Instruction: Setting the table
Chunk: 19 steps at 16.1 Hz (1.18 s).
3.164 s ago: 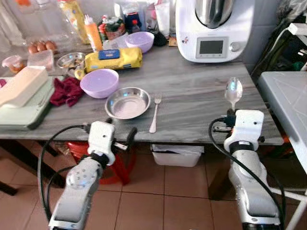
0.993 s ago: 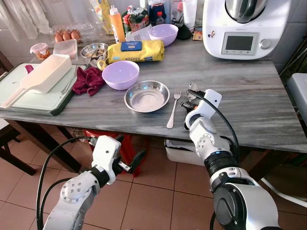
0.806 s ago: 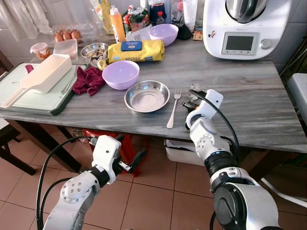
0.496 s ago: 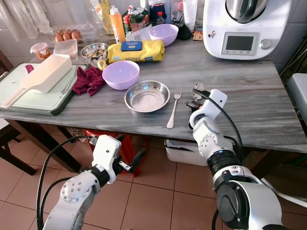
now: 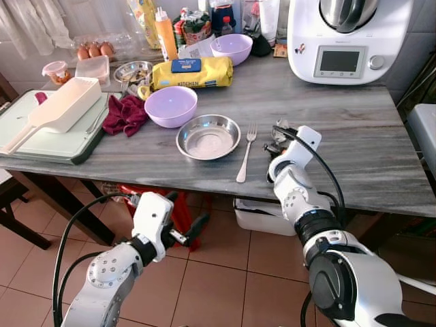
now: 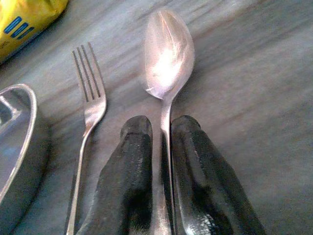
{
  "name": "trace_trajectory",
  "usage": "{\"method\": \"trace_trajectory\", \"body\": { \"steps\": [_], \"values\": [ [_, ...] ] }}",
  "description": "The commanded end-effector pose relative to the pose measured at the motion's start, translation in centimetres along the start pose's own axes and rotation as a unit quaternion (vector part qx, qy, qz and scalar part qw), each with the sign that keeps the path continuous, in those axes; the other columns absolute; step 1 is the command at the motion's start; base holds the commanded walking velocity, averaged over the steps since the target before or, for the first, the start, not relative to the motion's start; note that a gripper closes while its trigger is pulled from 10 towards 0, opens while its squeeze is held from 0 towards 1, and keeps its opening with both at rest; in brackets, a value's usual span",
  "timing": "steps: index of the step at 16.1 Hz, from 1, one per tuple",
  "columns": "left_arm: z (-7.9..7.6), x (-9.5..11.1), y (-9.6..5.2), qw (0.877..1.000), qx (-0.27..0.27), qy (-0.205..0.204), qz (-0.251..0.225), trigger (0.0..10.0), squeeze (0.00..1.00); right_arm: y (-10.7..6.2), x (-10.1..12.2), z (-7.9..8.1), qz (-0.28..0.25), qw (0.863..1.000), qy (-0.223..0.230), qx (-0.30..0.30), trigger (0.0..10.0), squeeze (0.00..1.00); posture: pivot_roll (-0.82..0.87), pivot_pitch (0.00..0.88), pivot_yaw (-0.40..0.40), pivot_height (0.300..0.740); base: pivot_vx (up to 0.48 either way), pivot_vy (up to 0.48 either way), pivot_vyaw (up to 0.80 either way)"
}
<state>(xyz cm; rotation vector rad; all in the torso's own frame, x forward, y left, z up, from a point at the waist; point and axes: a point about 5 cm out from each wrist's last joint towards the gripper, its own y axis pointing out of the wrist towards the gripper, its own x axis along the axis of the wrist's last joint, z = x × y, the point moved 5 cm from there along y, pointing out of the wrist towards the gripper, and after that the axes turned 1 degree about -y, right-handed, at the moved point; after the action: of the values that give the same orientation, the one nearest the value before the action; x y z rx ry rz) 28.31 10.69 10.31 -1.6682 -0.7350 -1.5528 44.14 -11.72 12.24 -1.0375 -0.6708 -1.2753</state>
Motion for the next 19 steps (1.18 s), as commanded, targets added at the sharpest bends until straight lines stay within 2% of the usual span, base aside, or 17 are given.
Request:
{"method": "trace_trajectory", "body": {
  "steps": [1, 7, 10, 13, 14, 15, 19],
  "values": [
    [0.2, -0.1, -0.3, 1.000, 0.000, 0.005, 0.006, 10.0, 0.00, 0.0, -0.2, 0.7, 0.006, 1.000, 0.001, 0.008, 10.0, 1.00, 0.03, 0.113, 0.095, 0.740, 0.000, 0.000, 0.00],
    [0.1, -0.2, -0.2, 1.000, -0.002, 0.002, 0.006, 10.0, 0.00, 0.0, -0.2, 0.7, 0.005, 1.000, -0.009, 0.014, 10.0, 1.00, 0.02, 0.112, 0.093, 0.740, 0.000, 0.000, 0.00],
    [0.0, -0.3, -0.1, 1.000, -0.001, 0.002, 0.006, 10.0, 0.00, 0.0, 0.5, 1.1, -0.017, 0.999, -0.036, 0.028, 10.0, 1.00, 0.02, 0.113, 0.089, 0.740, 0.000, 0.000, 0.00],
    [0.1, -0.4, -0.1, 1.000, 0.000, 0.001, 0.007, 10.0, 0.00, 0.0, 0.3, 0.1, -0.010, 0.999, -0.043, 0.012, 10.0, 1.00, 0.02, 0.112, 0.090, 0.740, 0.000, 0.000, 0.00],
    [0.1, -0.3, -0.1, 1.000, 0.000, 0.001, 0.007, 10.0, 0.00, 0.0, -0.1, -0.7, 0.005, 0.999, -0.038, 0.002, 10.0, 0.87, 0.02, 0.113, 0.091, 0.740, 0.000, 0.000, 0.00],
    [0.1, -0.3, -0.1, 1.000, 0.000, 0.002, 0.007, 10.0, 0.00, 0.0, -0.2, -1.1, 0.015, 0.999, -0.043, -0.001, 10.0, 0.00, 0.02, 0.114, 0.091, 0.740, 0.000, 0.000, 0.00],
    [0.2, -0.4, -0.1, 1.000, 0.001, 0.003, 0.008, 10.0, 0.00, 0.2, 0.5, -1.3, 0.013, 0.998, -0.057, 0.005, 10.0, 0.00, 0.02, 0.116, 0.092, 0.740, 0.000, 0.000, 0.00]
  ]
}}
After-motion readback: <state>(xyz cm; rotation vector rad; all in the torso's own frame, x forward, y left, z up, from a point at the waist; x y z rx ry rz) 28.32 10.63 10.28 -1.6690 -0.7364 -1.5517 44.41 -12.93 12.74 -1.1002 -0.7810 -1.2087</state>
